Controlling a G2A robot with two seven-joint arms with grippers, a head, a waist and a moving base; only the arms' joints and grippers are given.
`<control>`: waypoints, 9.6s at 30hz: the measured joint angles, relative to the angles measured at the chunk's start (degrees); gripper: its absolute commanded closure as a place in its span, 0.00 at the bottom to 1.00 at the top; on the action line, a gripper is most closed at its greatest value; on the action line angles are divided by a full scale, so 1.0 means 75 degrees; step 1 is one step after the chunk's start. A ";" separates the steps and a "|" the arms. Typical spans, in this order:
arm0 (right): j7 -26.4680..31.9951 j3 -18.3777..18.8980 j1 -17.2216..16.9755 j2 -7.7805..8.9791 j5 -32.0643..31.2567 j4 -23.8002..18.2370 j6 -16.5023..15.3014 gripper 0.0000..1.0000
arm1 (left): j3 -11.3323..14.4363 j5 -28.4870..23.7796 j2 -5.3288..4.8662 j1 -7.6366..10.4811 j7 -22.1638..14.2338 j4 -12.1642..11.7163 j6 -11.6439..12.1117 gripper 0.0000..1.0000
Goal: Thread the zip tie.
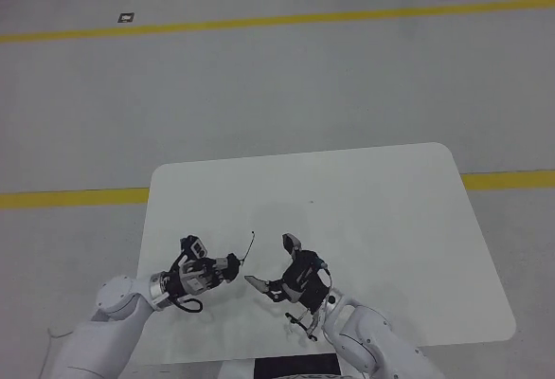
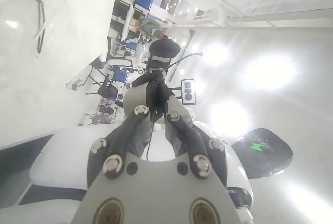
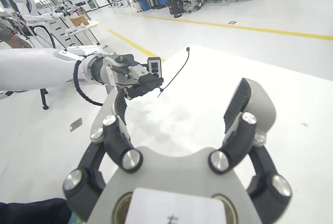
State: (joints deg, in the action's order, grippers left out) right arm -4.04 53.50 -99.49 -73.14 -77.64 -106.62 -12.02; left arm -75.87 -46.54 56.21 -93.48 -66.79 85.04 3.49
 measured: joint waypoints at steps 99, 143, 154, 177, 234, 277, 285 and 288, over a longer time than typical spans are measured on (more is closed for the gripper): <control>-0.0419 -0.1684 0.1193 0.0465 -0.1642 0.0740 0.2533 1.00 | 0.0456 -0.2801 0.0135 -0.0166 0.1530 0.0750 -0.2501 1.00; 0.0174 -0.0791 0.0836 0.0864 -0.1642 0.0628 0.2425 1.00 | 0.0456 -0.2801 0.0135 -0.0166 0.1530 0.0750 -0.2501 1.00; 0.0140 -0.0747 0.0720 0.0902 -0.1455 0.0446 0.2330 0.29 | 0.0456 -0.2801 0.0135 -0.0166 0.1530 0.0750 -0.2501 1.00; 0.0323 -0.0856 0.0504 0.0913 -0.0062 0.0140 0.0250 0.54 | 0.0456 -0.2801 0.0135 -0.0166 0.1530 0.0750 -0.2501 1.00; 0.0568 -0.1555 0.1211 0.1144 -0.1642 0.0303 0.1050 1.00 | 0.0456 -0.2801 0.0135 -0.0166 0.1530 0.0750 -0.2501 1.00; 0.0315 -0.1332 0.0923 0.1821 -0.1638 0.0164 0.2007 1.00 | 0.0456 -0.2801 0.0135 -0.0166 0.1530 0.0750 -0.2501 1.00; 0.0400 -0.0827 0.0587 0.1875 -0.1543 0.0178 0.2202 1.00 | 0.0456 -0.2801 0.0135 -0.0166 0.1530 0.0750 -0.2501 1.00; 0.0391 -0.0613 0.0451 0.1899 -0.1554 0.0091 0.2333 1.00 | 0.0456 -0.2801 0.0135 -0.0166 0.1530 0.0750 -0.2501 1.00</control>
State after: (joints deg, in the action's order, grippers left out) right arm -1.11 48.91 -96.11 -58.90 -89.30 -105.93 5.47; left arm -72.45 -67.55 57.22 -94.72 -55.32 90.66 -15.27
